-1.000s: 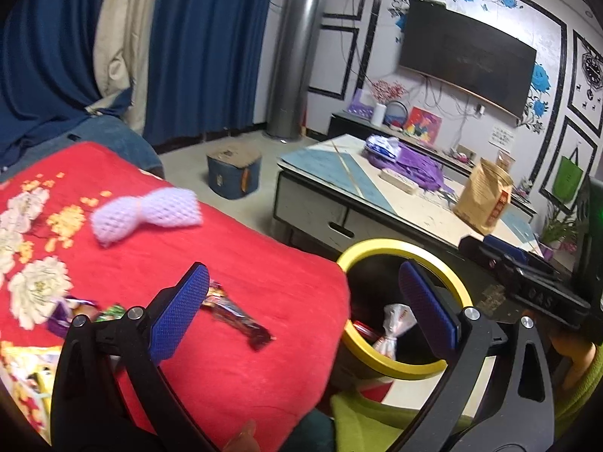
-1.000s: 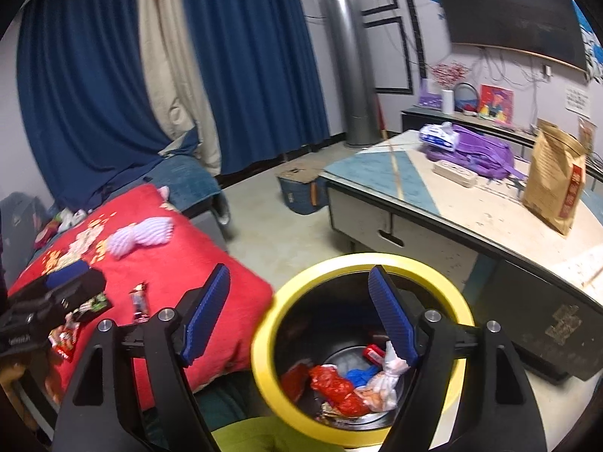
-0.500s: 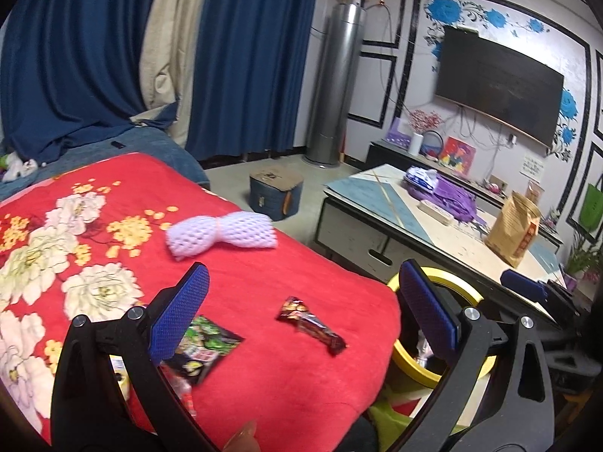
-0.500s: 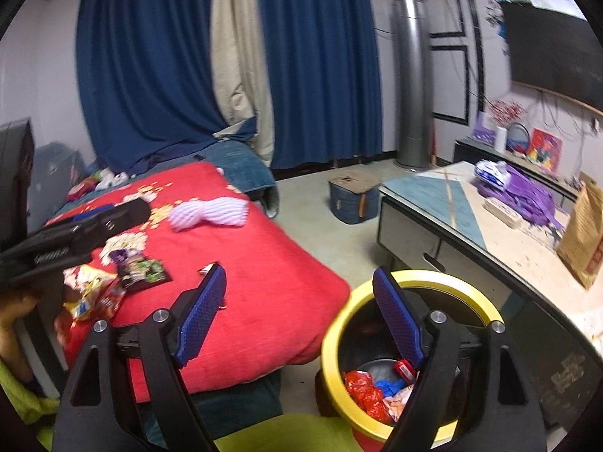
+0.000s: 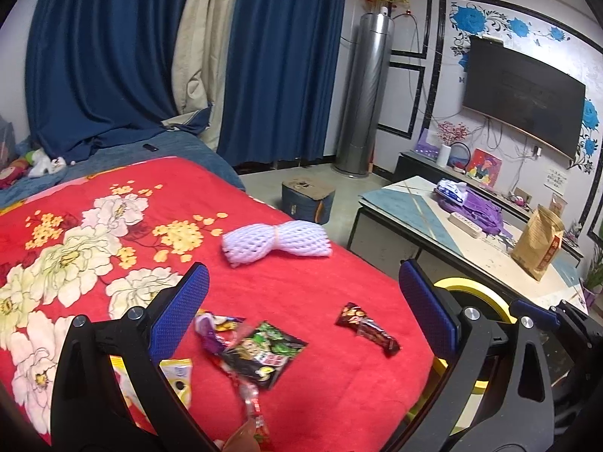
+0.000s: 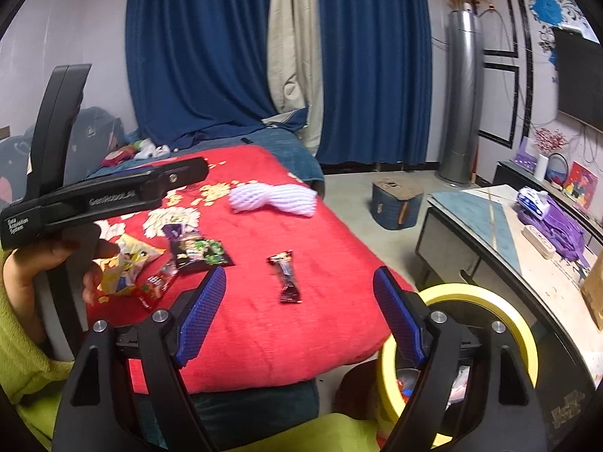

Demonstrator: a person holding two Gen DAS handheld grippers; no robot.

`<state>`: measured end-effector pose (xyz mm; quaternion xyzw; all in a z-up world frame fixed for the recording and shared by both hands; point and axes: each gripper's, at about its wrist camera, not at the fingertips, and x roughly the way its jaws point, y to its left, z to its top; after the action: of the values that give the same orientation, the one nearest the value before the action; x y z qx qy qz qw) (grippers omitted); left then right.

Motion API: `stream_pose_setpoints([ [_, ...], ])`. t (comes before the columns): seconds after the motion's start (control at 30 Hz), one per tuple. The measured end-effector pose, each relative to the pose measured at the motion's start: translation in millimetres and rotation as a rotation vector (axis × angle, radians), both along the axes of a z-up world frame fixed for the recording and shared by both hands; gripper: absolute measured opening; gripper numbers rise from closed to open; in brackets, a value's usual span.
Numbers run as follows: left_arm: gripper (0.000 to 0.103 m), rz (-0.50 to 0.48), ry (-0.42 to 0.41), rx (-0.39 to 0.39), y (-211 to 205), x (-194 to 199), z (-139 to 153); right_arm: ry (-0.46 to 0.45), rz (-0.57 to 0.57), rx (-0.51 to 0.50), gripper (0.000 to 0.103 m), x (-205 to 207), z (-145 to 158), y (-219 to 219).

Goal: Collect trash
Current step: 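Move both tools back over the snack packets on the bed, then grasp the yellow-white chip bag with the left tool while the right tool grasps the black snack packet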

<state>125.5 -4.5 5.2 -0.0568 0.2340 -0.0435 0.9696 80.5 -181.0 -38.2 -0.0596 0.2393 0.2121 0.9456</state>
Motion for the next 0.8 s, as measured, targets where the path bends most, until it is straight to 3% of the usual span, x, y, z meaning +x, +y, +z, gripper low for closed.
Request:
stream_pose_setpoints([
  [0.33, 0.092, 0.113, 0.046, -0.016, 40.6, 3.1, -7.5, 0.005, 0.09, -0.046, 0.078, 5.2, -8.2, 33.2],
  [0.8, 0.092, 0.239, 0.155, -0.063, 104.6, -10.9, -30.2, 0.098, 0.222, -0.145, 0.077, 41.1, -45.0, 95.4],
])
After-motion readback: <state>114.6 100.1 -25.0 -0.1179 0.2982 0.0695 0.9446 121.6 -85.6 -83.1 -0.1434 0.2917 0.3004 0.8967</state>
